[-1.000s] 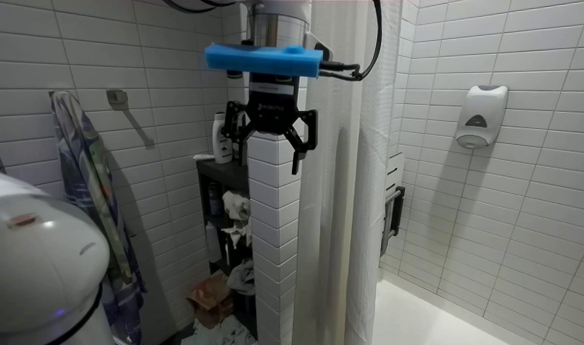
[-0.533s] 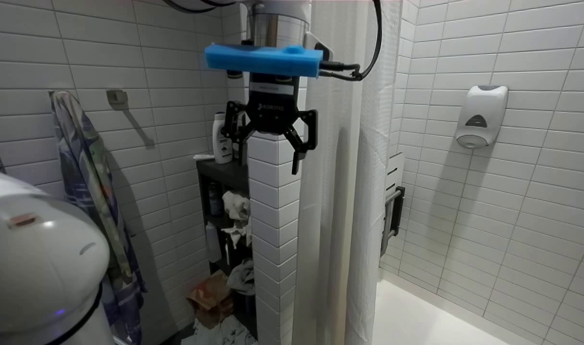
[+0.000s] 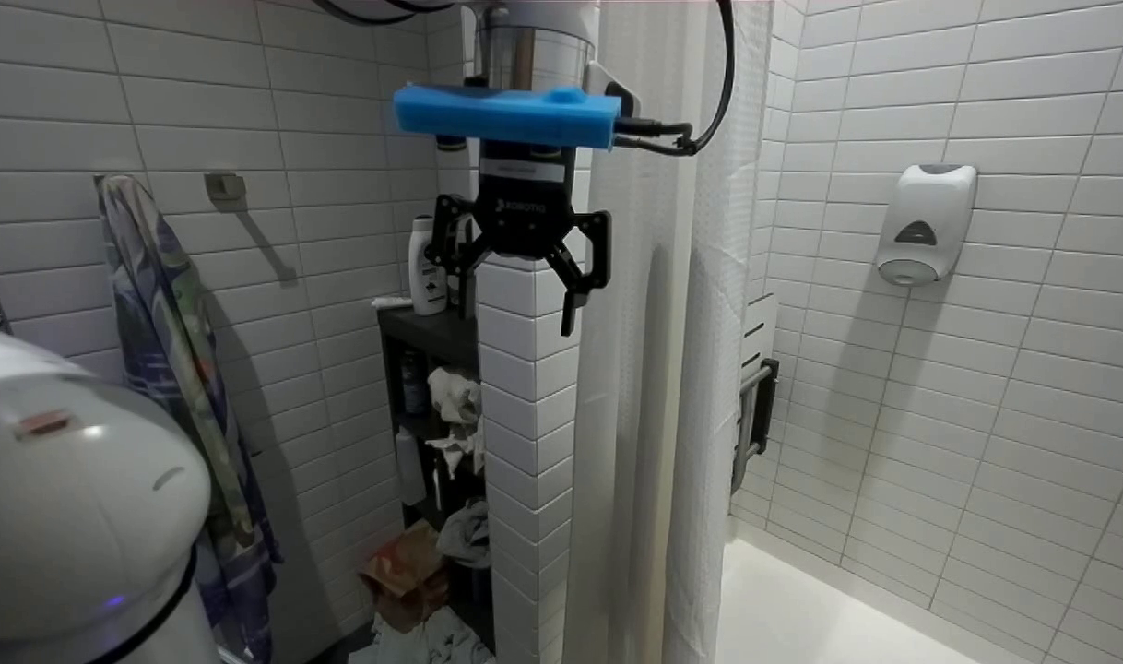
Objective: Draw the curtain to the right.
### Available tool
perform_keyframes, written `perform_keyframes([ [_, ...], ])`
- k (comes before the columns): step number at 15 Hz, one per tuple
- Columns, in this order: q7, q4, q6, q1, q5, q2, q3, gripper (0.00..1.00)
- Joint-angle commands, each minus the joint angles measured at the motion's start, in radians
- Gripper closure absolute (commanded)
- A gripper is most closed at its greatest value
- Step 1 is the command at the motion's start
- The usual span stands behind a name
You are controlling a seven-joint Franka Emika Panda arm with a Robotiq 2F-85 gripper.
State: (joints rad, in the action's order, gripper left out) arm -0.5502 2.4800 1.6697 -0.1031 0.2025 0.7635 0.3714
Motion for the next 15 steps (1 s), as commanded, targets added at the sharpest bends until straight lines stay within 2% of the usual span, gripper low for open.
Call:
perform_keyframes([
  [1, -0.002, -0.002, -0.001, -0.003, -0.002, -0.001, -0.003, 0.00],
  [5, 0.061, 0.007, 0.028, -0.001, -0.073, 0.030, -0.016, 0.00],
  [8, 0.114, 0.018, 0.106, -0.008, -0.134, 0.043, -0.022, 0.00],
  [15, 0.204, 0.022, 0.436, -0.072, -0.131, 0.044, -0.004, 0.00],
])
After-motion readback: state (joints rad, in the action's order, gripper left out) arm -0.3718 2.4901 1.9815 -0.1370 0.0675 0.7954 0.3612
